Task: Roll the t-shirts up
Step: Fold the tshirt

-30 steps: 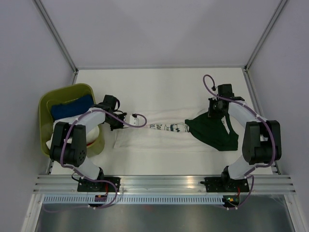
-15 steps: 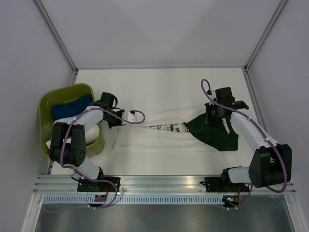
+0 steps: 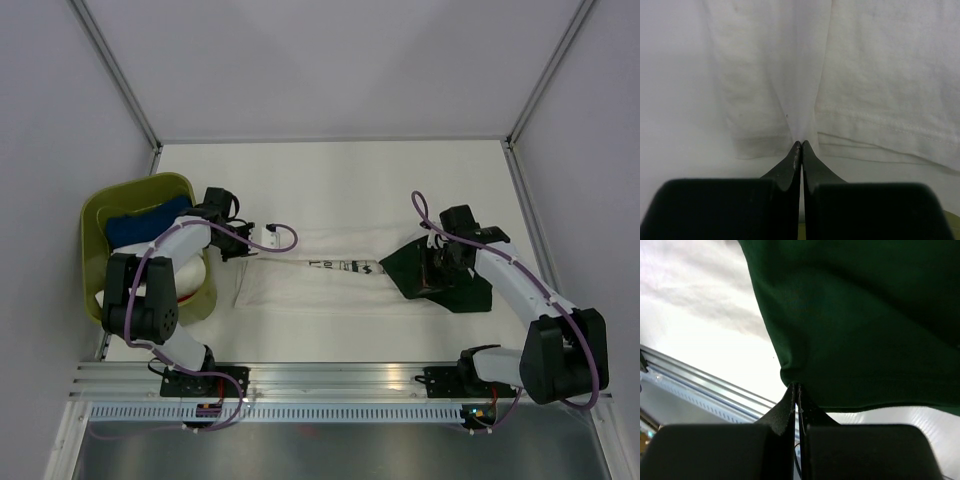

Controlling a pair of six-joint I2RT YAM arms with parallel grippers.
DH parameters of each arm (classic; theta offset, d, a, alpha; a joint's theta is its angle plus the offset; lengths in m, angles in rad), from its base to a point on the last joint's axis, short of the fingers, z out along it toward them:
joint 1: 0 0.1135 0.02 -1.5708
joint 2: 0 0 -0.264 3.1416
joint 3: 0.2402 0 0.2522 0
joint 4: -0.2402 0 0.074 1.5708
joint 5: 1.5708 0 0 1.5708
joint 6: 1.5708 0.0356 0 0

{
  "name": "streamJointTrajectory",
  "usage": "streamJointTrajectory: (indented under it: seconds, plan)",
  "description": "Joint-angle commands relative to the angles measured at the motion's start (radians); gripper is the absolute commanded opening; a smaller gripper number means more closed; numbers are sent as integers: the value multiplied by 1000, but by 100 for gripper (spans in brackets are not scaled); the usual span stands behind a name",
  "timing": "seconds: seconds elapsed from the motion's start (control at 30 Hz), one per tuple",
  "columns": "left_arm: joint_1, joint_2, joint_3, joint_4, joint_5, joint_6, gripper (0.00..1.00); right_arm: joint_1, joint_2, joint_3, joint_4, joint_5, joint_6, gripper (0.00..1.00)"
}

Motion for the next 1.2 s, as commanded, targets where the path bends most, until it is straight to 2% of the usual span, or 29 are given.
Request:
streamJointTrajectory:
  seconds: [0.0,0.1,0.2,0.37,0.53,0.57,0.63,0.67,0.77,1.0,1.07,1.17]
  plan:
    - [7,-1,27,-15,14,58,2,15,-35,-42,-22,-69,31,1]
    - [7,-7,2,-15,-4,96,3,15,-31,-67,-53,-72,9,1]
    - [7,-13,-38,-15,10,158,5,14,-24,-88,-12,-60,44,0]
    - [6,17,-12,-3,7,108,9,25,-26,-83,164,-89,149,0]
    - [6,33,-3,6,-12,94,15,32,8,-93,157,-71,141,0]
    - [6,25,-6,6,-12,101,24,35,11,-94,154,-60,140,1]
    - [6,18,-22,5,-7,118,36,37,14,-96,177,-56,144,1]
    - [6,11,-24,5,-1,121,49,41,14,-93,189,-57,155,0]
    - [6,-1,-20,3,32,107,62,60,35,-73,249,-77,151,1]
    - [-4,-29,2,-24,79,58,70,98,195,16,254,-79,57,1]
    - [-8,-50,2,-40,102,48,73,112,215,22,237,-91,43,3]
    - [-17,-73,11,-53,146,2,78,120,203,19,235,-102,34,29]
